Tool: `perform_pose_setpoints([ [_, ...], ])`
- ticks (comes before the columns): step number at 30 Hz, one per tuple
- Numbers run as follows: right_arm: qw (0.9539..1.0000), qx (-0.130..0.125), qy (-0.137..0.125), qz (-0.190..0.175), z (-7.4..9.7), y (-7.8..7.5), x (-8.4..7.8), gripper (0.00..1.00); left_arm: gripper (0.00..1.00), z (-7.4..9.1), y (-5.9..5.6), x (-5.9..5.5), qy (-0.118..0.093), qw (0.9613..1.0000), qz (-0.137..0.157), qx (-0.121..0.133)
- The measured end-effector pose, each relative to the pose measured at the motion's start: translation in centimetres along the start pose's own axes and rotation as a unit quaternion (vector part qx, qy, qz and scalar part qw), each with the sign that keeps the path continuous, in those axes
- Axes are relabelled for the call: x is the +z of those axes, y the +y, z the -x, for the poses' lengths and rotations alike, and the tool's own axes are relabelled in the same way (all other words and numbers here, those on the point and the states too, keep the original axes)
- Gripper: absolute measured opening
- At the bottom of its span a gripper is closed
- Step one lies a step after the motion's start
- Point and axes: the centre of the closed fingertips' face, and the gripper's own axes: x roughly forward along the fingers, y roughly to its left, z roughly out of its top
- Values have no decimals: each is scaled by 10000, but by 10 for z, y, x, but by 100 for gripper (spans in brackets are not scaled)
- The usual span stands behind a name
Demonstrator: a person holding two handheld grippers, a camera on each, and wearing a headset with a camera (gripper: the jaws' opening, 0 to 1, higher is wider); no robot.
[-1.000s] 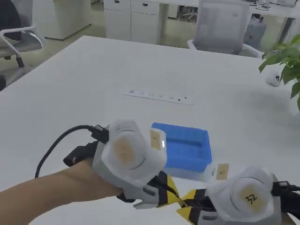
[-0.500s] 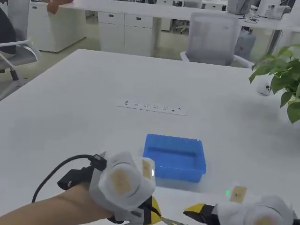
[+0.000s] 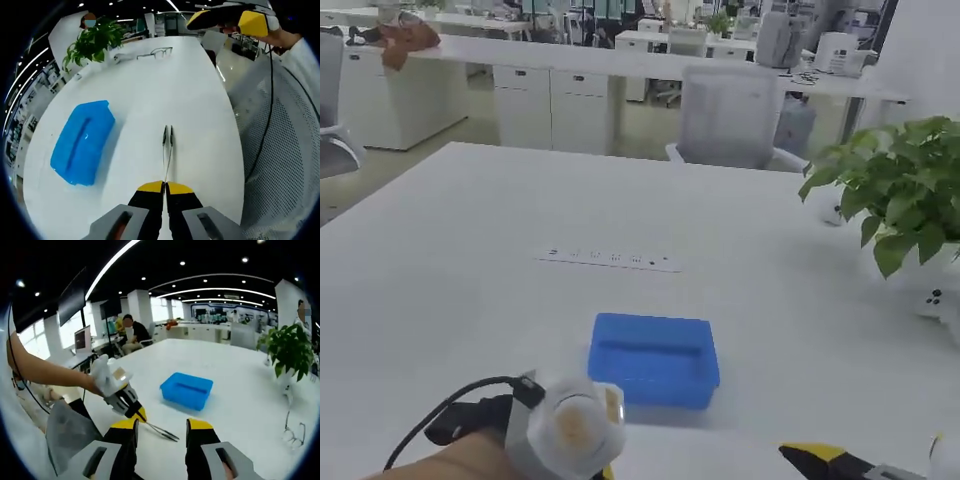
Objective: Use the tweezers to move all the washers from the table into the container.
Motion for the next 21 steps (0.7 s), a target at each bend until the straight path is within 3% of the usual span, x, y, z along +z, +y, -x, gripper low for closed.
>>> perform_pose_setpoints([
  [4, 9997, -158, 165, -51, 3, -7, -16, 42, 0, -7, 3, -3, 67, 9999, 142, 4],
  [7, 9994, -292, 196, -76, 10, -12, -22, 44, 0, -12, 6, -6, 250, 9997, 40, 45],
  [10, 9990, -350, 167, -202, 13, -15, -24, 50, 0, -16, 1, -10, 406, 9990, 141, -146],
  [11, 9989, -364, 172, -223, 13, -16, -25, 51, 0, -17, 1, -13, 499, 9986, 175, -97],
  [16, 9986, -406, 192, -264, 13, -16, -28, 51, 0, -17, 3, -11, 403, 9987, 319, -13],
  [18, 9986, -401, 246, -238, 11, -14, -30, 51, 8, -15, 7, -12, 391, 9984, 379, 148],
  [21, 9985, -421, 315, -123, 9, -13, -32, 53, 19, -9, 10, -9, 180, 9957, 870, 263],
])
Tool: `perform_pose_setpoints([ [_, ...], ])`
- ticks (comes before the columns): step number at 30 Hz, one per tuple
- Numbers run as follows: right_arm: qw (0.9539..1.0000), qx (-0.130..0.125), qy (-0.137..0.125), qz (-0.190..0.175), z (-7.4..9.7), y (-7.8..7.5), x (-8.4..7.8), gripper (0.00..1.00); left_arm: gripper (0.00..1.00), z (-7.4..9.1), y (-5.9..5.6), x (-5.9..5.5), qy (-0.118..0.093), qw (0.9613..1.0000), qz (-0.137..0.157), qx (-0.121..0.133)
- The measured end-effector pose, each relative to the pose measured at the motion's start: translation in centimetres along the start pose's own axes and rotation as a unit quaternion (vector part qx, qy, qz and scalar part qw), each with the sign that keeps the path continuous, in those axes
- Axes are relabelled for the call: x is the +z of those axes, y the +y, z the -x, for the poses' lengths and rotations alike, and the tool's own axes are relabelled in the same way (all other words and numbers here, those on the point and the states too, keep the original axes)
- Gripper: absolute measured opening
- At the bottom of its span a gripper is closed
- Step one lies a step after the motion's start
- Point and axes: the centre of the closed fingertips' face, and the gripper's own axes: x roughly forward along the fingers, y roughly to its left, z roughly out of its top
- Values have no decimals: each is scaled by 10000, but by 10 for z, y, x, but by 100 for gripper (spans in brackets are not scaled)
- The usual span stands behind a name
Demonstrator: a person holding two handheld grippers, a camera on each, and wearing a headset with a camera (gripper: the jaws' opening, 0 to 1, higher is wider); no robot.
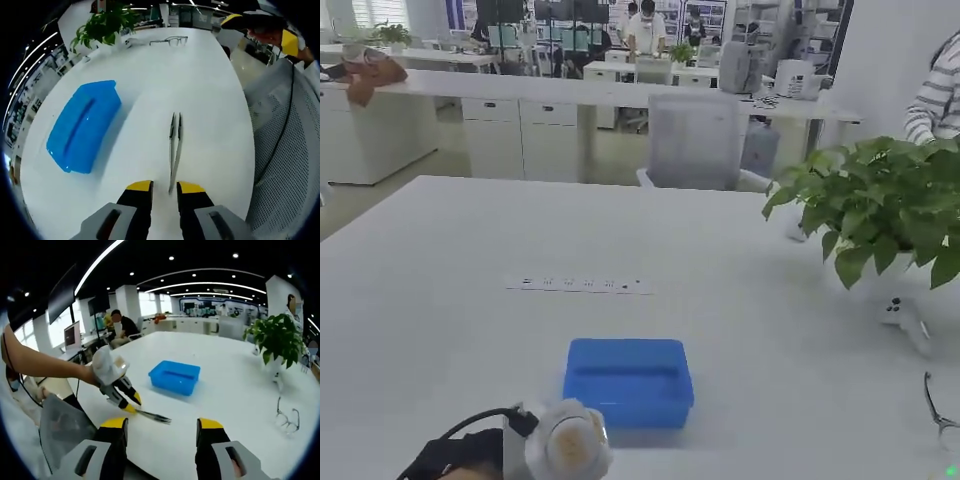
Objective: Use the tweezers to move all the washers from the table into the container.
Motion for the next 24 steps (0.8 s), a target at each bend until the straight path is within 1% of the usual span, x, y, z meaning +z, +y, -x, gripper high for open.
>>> perform_pose_setpoints([
  [1, 10000, -7, -3, 7, 0, 0, 0, 53, 20, 4, 4, 2, -141, 9990, 419, 109],
  [2, 10000, -12, -2, 12, -1, -1, 0, 53, 23, 8, 6, 5, -307, 9974, 632, 185],
  [3, 10000, -17, 4, 9, -1, -1, 0, 54, 27, 13, 6, 6, -440, 9942, 961, 213],
  [4, 10000, -29, 25, -11, -3, -2, -1, 55, 33, 17, 6, 6, -500, 9918, 1156, 232],
  [5, 10000, -33, 37, -28, -3, -3, -1, 55, 38, 22, 5, 6, -576, 9896, 1289, 260],
  [6, 10000, -39, 44, -47, -4, -5, -1, 56, 42, 30, 8, 7, -737, 9850, 1499, 429],
  [7, 10000, -36, 36, -57, -4, -5, 0, 56, 48, 37, 10, 8, -866, 9811, 1643, 538],
  [8, 10000, -36, 22, -89, -5, -7, 2, 57, 53, 48, 9, 8, -1061, 9737, 1912, 639],
  [9, 9999, -40, 14, -109, -6, -8, 2, 58, 58, 54, 10, 7, -1174, 9679, 2111, 700],
  [10, 9999, -47, 9, -130, -7, -10, 3, 59, 63, 62, 10, 6, -1370, 9587, 2365, 781],
  [11, 9999, -51, 7, -138, -8, -11, 3, 60, 66, 67, 9, 5, -1425, 9542, 2504, 808],
  [12, 9998, -89, -37, -150, -8, -13, 5, 60, 68, 74, 8, 1, -1478, 9495, 2632, 857],
  [13, 9998, -109, -64, -159, -8, -15, 5, 61, 71, 81, 9, 0, -1553, 9460, 2674, 973],
  [14, 9997, -114, -67, -195, -10, -17, 5, 61, 72, 90, 9, -2, -1642, 9404, 2764, 1105],
  [16, 9996, -122, -37, -240, -11, -19, 4, 63, 75, 100, 8, -6, -1704, 9344, 2883, 1213],
  [17, 9996, -120, -24, -253, -12, -20, 3, 63, 76, 108, 8, -8, -1804, 9281, 2962, 1354],
  [18, 9996, -124, -9, -272, -13, -21, 3, 64, 78, 113, 8, -9, -1860, 9240, 3014, 1441],
  [19, 9995, -126, -4, -277, -13, -22, 3, 65, 81, 122, 9, -12, -1931, 9175, 3070, 1631],
  [20, 9995, -126, -2, -279, -13, -22, 4, 66, 82, 125, 9, -13, -1956, 9154, 3085, 1691],
  [21, 9996, -111, -3, -268, -12, -22, 4, 66, 84, 133, 10, -17, -2002, 9089, 3142, 1873],
  [22, 9996, -117, -12, -256, -12, -22, 5, 66, 87, 138, 10, -20, -2024, 9046, 3186, 1982],
  [24, 9996, -135, -56, -234, -13, -24, 7, 68, 92, 148, 8, -24, -2068, 8966, 3310, 2091],
])
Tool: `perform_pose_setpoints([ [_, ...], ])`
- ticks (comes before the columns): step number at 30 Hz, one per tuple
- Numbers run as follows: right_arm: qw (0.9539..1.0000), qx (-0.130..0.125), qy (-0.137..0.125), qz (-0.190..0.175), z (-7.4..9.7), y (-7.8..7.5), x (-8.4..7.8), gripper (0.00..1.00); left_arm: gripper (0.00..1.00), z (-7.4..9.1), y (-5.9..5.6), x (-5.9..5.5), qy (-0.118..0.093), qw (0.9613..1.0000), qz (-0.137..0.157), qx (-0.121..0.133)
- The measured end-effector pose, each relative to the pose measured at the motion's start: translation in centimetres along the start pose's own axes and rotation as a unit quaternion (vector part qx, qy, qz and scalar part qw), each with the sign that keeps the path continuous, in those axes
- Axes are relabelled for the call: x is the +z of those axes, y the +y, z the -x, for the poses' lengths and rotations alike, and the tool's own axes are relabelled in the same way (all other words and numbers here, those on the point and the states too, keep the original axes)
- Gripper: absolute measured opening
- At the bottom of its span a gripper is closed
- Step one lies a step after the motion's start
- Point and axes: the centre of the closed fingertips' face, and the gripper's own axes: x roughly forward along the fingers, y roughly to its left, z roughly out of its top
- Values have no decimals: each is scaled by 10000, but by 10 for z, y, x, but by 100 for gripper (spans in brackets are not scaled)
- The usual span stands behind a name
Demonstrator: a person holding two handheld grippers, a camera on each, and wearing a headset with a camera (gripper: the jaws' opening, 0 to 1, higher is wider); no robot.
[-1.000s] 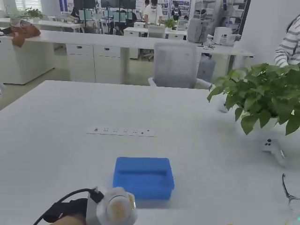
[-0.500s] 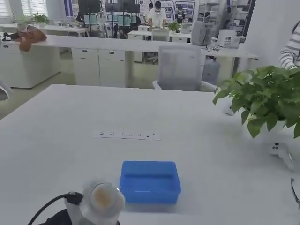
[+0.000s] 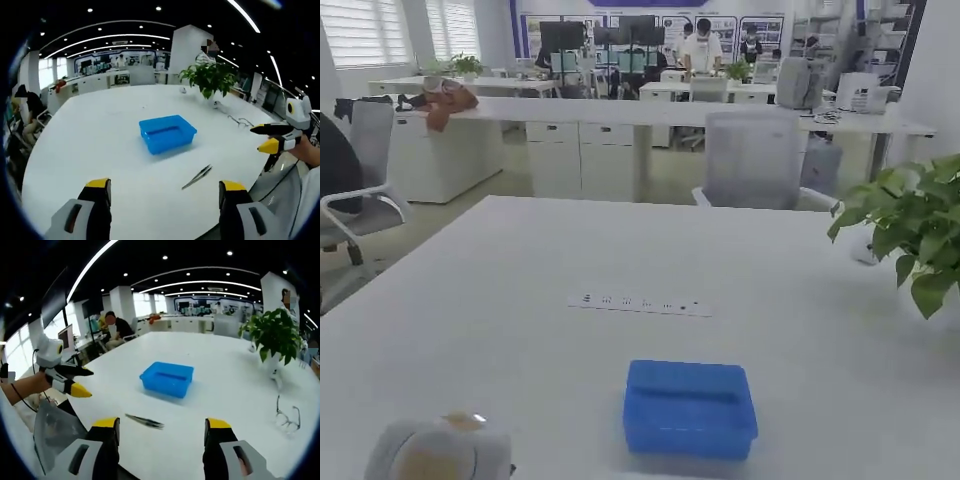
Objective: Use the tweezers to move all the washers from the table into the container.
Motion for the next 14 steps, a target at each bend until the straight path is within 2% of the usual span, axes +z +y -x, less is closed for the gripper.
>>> perform_pose_setpoints([
  [1, 10000, -15, -15, -16, -1, -1, 0, 69, 94, 6, 5, 2, -102, 9998, 100, 153],
  [2, 10000, -29, -16, -24, -1, -1, 0, 70, 95, 10, 6, 4, -173, 9996, 114, 175],
  [5, 9999, -78, 21, -69, -4, -3, -4, 74, 99, 19, 12, 0, -183, 9991, 220, 321],
  [8, 9999, -84, 63, -89, -5, 0, -6, 80, 99, 27, 20, -2, -258, 9977, 286, 554],
  [14, 9997, -119, 188, -28, -6, 1, -9, 89, 99, 32, 21, -3, -318, 9970, 388, 586],
])
